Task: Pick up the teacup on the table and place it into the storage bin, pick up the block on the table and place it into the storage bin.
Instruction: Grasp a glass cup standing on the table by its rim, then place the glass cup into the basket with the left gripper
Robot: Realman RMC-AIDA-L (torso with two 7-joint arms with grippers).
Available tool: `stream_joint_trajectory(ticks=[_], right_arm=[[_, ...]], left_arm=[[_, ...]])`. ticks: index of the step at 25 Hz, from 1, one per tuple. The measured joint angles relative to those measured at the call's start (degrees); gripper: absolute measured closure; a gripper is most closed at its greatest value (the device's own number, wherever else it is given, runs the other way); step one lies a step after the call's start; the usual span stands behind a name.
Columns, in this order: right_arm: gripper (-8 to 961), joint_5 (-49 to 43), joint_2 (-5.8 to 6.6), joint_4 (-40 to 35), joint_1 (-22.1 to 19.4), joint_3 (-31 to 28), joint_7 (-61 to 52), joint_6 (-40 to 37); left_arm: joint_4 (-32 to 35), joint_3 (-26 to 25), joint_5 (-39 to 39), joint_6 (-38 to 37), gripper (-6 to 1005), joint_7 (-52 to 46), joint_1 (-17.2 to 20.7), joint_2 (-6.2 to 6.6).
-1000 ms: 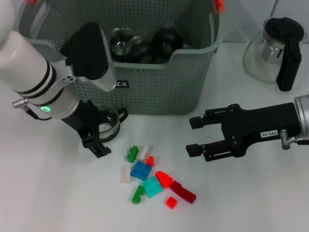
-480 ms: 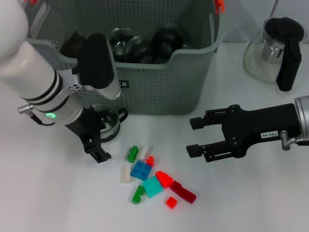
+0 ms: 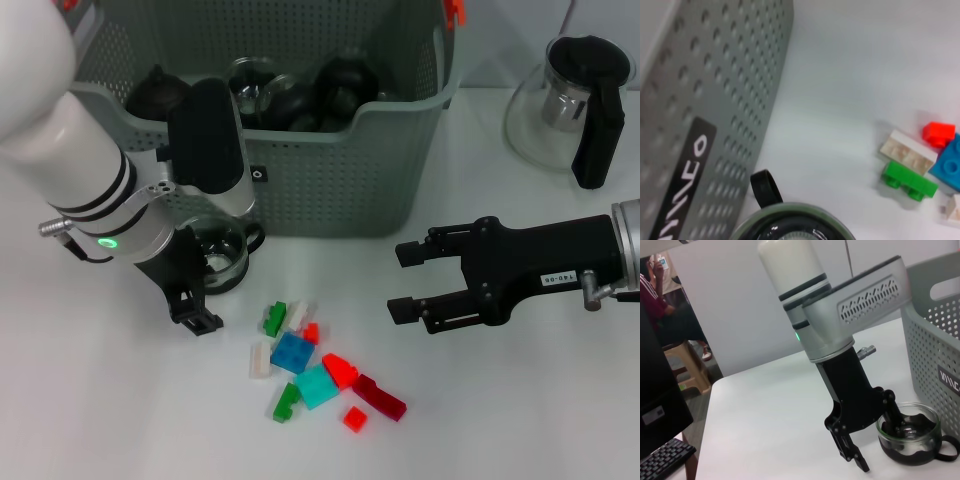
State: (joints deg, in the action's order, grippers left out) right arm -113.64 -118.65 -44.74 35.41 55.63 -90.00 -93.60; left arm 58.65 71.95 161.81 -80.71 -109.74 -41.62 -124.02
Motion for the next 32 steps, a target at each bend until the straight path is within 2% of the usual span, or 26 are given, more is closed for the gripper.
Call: stream_joint_trajectory(ticks=[2, 6, 12, 17, 22, 25, 28, 32], right_arm=[[150, 0.02, 0.0, 0.01, 0.0, 0.0, 0.0, 0.0], [150, 0.14, 0.08, 0.01, 0.01, 0.0, 0.0, -0.13], [150, 0.25, 0.09, 0.01, -0.19, 0.0, 0.01, -0.12], [151, 0.36, 0.09, 0.01, -0.28, 0.0, 0.01, -0.15], [151, 0.36, 0.13, 0.01, -0.47, 0.0, 0.0, -0.17], [151, 0.36, 0.18, 0.01, -0.51, 0.0, 0.01, -0.29], [150, 0.36, 0.34, 0.01, -0.52, 0.0, 0.0, -0.45], [149, 0.35, 0.42, 0.01, -0.52, 0.0, 0.03, -0.54]], left_arm=[[-0.67, -0.26, 0.81, 0.21, 196, -1.04, -0.69, 0.0], [-0.64, -0.78, 0.98, 0.36, 402, -1.91, -1.01, 0.03], [-0.6, -1.2, 1.02, 0.6, 622, -2.43, -1.15, 0.22], [-0.73, -1.07, 1.04, 0.67, 881, -2.39, -1.16, 0.25], [0.31, -1.29, 1.05, -0.79, 898, -2.44, -1.22, 0.27], [3.3, -1.49, 0.89, -5.4, 909, -2.82, -1.08, 0.28], [8.94, -2.58, 0.4, -14.54, 919, -3.78, -0.5, 0.18], [16.08, -7.4, -1.81, -27.53, 956, -4.0, -0.45, -0.2]])
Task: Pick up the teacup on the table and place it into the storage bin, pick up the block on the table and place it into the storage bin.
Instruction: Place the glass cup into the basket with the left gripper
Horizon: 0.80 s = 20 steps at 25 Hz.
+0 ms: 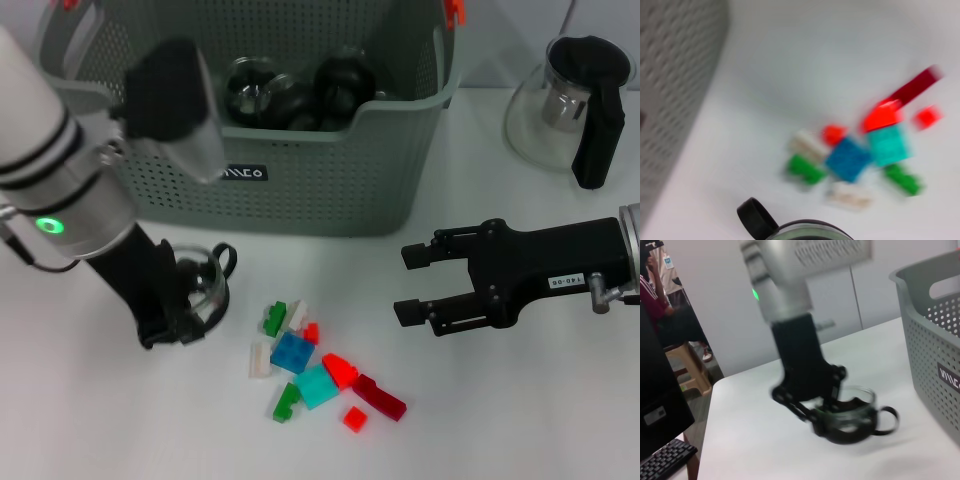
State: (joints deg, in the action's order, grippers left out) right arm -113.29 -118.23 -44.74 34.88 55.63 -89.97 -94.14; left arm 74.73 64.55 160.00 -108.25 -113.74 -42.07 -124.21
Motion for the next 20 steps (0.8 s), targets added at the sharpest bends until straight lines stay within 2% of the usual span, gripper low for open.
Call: stream_joint_trajectory(ticks=[2, 5, 9, 12, 15, 20], right_arm=[[149, 0.0, 0.0, 0.0, 0.01, 0.0, 0.08, 0.0], [149, 0.0, 0.01, 0.0, 0.2, 0.0, 0.17, -0.01], [150, -0.07, -0.06, 0.0, 0.48, 0.0, 0.13, -0.22], [150, -0.07, -0.13, 0.0, 0.5, 0.0, 0.08, -0.63], [150, -0.05, -0.15, 0.0, 0.42, 0.0, -0.04, -0.82], [151, -0.04, -0.11, 0.0, 0.38, 0.0, -0.34, -1.4]], left_arm=[[3.75, -3.9, -2.92, -5.97, 957, -0.86, -0.53, 0.06], [8.67, -7.47, -7.27, -10.04, 957, -3.14, -1.33, 0.3], [13.75, -8.9, -13.62, -10.13, 956, -8.65, -2.37, 1.91], [14.37, -12.75, -15.95, -8.21, 956, -10.61, -5.02, 2.98], [12.1, -15.31, -15.95, -2.95, 956, -11.29, -7.9, 4.24], [-0.31, -14.99, -15.39, 10.2, 955, -12.19, -12.61, 7.41]])
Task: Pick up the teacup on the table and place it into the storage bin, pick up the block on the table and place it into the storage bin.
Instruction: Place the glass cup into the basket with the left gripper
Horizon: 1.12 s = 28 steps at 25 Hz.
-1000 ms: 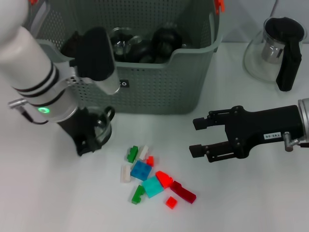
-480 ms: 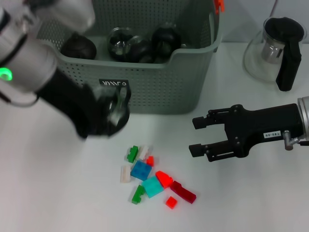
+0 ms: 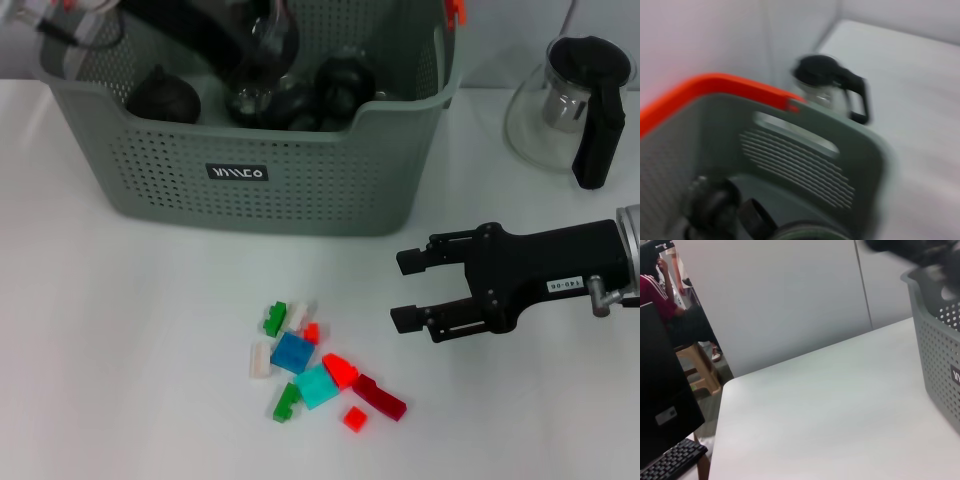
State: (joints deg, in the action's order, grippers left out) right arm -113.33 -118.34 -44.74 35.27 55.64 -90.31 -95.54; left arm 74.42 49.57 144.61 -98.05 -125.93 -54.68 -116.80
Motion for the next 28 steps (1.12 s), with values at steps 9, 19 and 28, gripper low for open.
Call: stream_joint_trajectory(ticks=[9, 19, 28], right_arm=[[149, -0.31, 0.12, 0.0, 0.11, 0.0, -1.1, -0.23], [150, -0.31, 0.07, 0.0, 0.16, 0.32, -1.12, -0.27], [150, -0.31, -0.23, 0.0, -0.27, 0.52, -0.87, -0.26]], left_arm=[[-22.31, 5.88, 6.03, 25.12, 954, -0.8, -6.42, 1.68], [-34.16, 10.1, 12.38, 42.93, 953, -1.4, -8.79, -1.5], [-38.65, 10.42, 15.42, 51.08, 952, -1.42, -9.14, -3.59]])
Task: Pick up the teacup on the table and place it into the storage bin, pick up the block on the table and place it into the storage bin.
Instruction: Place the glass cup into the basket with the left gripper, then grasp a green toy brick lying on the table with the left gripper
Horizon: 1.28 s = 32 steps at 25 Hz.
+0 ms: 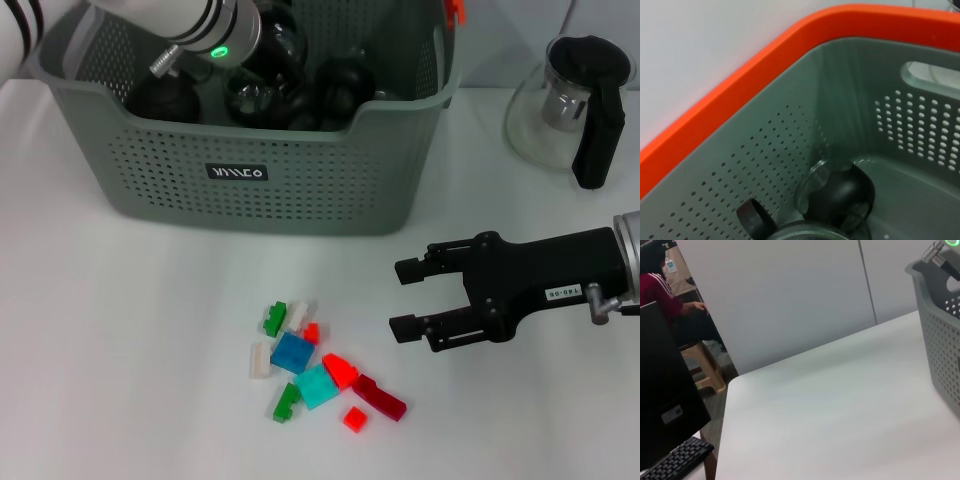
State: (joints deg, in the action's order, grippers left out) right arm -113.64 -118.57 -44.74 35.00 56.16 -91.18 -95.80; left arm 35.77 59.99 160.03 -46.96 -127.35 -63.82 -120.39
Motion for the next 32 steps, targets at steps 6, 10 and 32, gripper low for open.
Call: stream_joint_trajectory(ticks=[6, 10, 32], right_arm=[[150, 0.0, -0.06, 0.03, -0.17, 0.0, 0.21, 0.0], [151, 0.0, -0.08, 0.06, -0.19, 0.0, 0.21, 0.0], [150, 0.0, -0.04, 0.26, -0.26, -0.02, 0.27, 0.0]], left_arm=[[-0.35, 0.05, 0.52, 1.37, 951, 0.09, 0.25, -0.65], [-0.37, 0.12, 0.54, 1.99, 951, 0.15, 0.44, -0.79], [4.96, -0.62, 0.57, -0.3, 632, -2.5, 2.17, -0.09]])
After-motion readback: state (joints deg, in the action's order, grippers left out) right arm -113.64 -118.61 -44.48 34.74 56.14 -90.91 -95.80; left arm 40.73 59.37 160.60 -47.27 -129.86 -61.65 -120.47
